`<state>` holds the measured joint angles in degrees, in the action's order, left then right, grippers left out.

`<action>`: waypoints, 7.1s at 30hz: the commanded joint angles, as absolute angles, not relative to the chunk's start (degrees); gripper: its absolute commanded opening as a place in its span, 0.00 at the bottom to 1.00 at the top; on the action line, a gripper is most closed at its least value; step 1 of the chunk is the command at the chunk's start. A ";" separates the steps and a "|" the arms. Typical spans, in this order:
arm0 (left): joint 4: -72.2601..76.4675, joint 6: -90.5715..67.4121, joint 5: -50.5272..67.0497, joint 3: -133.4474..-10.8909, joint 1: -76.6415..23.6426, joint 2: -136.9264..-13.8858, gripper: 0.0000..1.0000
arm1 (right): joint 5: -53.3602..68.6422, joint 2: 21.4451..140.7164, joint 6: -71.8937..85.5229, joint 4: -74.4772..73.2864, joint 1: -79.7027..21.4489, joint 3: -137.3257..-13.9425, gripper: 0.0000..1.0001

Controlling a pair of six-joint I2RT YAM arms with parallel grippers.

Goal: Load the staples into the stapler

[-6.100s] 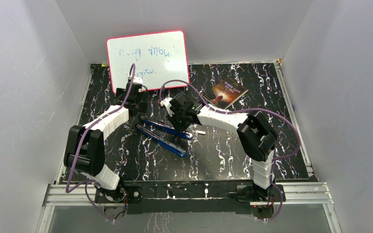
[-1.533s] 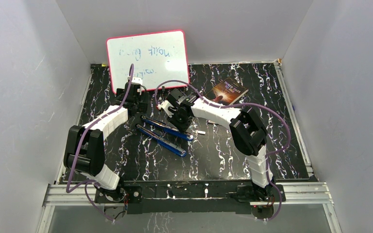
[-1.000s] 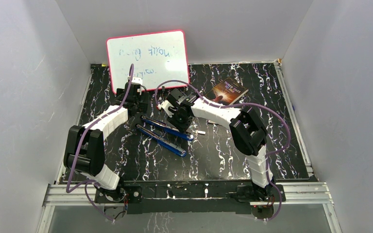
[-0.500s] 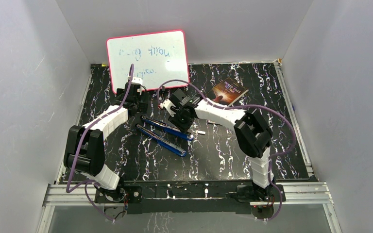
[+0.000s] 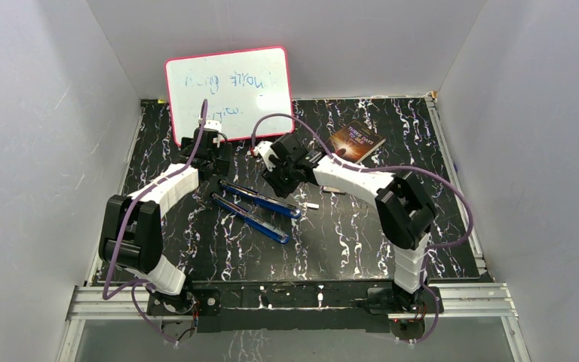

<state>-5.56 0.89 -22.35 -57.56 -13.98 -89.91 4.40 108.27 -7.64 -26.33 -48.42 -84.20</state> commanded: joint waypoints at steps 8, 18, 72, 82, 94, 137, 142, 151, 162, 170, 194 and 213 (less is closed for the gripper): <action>-4.84 1.14 -21.97 -57.04 -13.58 -87.18 0.98 | 5.76 113.60 -6.34 -22.83 -48.42 -87.81 0.42; -4.83 1.10 -22.06 -57.04 -13.45 -86.96 0.98 | 4.99 114.47 -6.63 -24.53 -48.43 -87.27 0.42; -4.79 0.88 -20.74 -56.95 -13.46 -86.03 0.98 | 13.27 92.80 -10.54 0.61 -35.22 -49.46 0.54; -4.83 0.85 -20.74 -56.95 -13.45 -85.87 0.98 | 13.36 95.01 -10.24 -0.99 -35.20 -50.62 0.38; -4.75 0.93 -20.74 -56.95 -13.53 -86.11 0.98 | 5.76 96.93 3.37 9.03 -35.58 -50.76 0.19; -4.61 0.85 -20.13 -56.86 -13.40 -85.36 0.98 | -3.81 107.25 -0.62 29.76 -40.06 -40.26 0.40; -4.66 0.79 -20.04 -56.87 -13.51 -85.21 0.98 | -4.50 106.51 -0.87 29.22 -40.05 -39.65 0.40; -4.66 0.70 -19.80 -56.78 -13.47 -85.21 0.98 | -4.06 107.32 -1.46 29.08 -40.08 -40.51 0.35; -4.66 0.79 -19.95 -56.69 -13.53 -85.17 0.98 | -8.23 106.66 -1.86 29.45 -40.02 -40.80 0.16; -4.66 0.79 -19.96 -56.69 -13.53 -85.30 0.98 | -9.13 95.19 -4.74 26.92 -40.07 -43.81 0.04; -4.39 0.78 -19.66 -56.51 -13.22 -85.20 0.98 | 14.85 98.03 -14.32 1.53 -49.26 -62.14 0.02; -4.40 0.71 -19.34 -56.43 -13.14 -85.17 0.98 | 11.38 101.75 -14.76 -0.44 -49.61 -64.74 0.02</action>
